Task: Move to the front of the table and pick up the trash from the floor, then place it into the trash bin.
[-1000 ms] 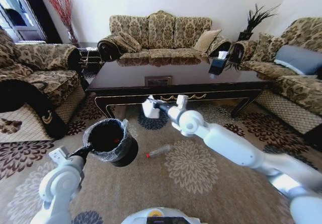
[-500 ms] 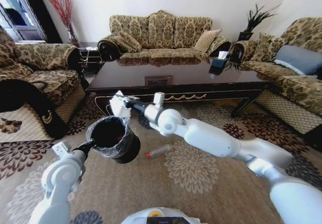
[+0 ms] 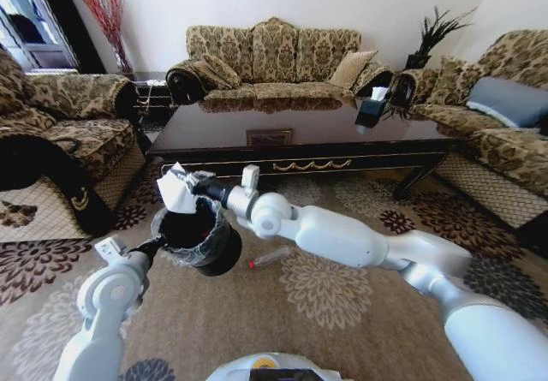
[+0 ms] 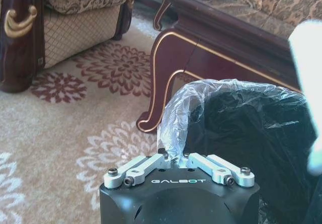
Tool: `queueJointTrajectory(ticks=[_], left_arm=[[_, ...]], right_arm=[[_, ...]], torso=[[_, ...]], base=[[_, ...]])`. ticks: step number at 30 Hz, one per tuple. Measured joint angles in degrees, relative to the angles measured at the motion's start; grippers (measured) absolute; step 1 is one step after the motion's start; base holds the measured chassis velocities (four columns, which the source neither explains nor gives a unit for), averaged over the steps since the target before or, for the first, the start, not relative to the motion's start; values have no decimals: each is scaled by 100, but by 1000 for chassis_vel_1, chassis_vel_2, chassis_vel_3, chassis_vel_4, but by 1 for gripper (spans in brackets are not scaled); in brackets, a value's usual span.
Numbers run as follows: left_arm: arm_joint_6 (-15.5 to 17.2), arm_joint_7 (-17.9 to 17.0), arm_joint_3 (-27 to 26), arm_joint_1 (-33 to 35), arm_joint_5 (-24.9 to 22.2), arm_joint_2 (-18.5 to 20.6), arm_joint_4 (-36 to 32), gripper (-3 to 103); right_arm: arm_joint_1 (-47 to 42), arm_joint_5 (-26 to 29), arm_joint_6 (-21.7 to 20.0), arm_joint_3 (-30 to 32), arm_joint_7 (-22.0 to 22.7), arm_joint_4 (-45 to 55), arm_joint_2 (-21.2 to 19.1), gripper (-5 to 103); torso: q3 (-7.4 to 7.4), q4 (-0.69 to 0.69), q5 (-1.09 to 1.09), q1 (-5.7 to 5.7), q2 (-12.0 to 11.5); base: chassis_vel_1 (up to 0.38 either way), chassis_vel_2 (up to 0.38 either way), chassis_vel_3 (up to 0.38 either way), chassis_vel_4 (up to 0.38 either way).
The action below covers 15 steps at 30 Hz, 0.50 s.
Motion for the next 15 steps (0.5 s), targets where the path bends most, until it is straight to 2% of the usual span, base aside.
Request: queueJointTrajectory(ticks=[8,9,10,13,14,15], left_arm=[[0,63,-75,9,-3,42,-94,3],[0,69,-77,14,-2,44,-96,3],[0,72,-77,17,2,44,-97,3],[0,75,-76,47,22,21,-97,3],[0,75,-76,47,22,21,-97,3],[1,75,-76,65,31,10,-97,3]], right_arm=[[-144,-303,34,-196,9,-85,-112,-1],[-158,-341,71,-221,22,-91,-137,4],[-168,-356,104,-226,41,-99,-153,4],[-189,-366,206,-203,68,-115,-211,20],[-189,-366,206,-203,68,-115,-211,20],[-189,-371,219,-187,68,-114,-260,25]], torso=[[0,0,0,0,0],[0,0,0,0,0],[0,0,0,0,0],[0,0,0,0,0],[0,0,0,0,0],[-1,1,0,-1,1]], base=[[0,0,0,0],[0,0,0,0],[0,0,0,0],[0,0,0,0],[0,0,0,0],[0,0,0,0]])
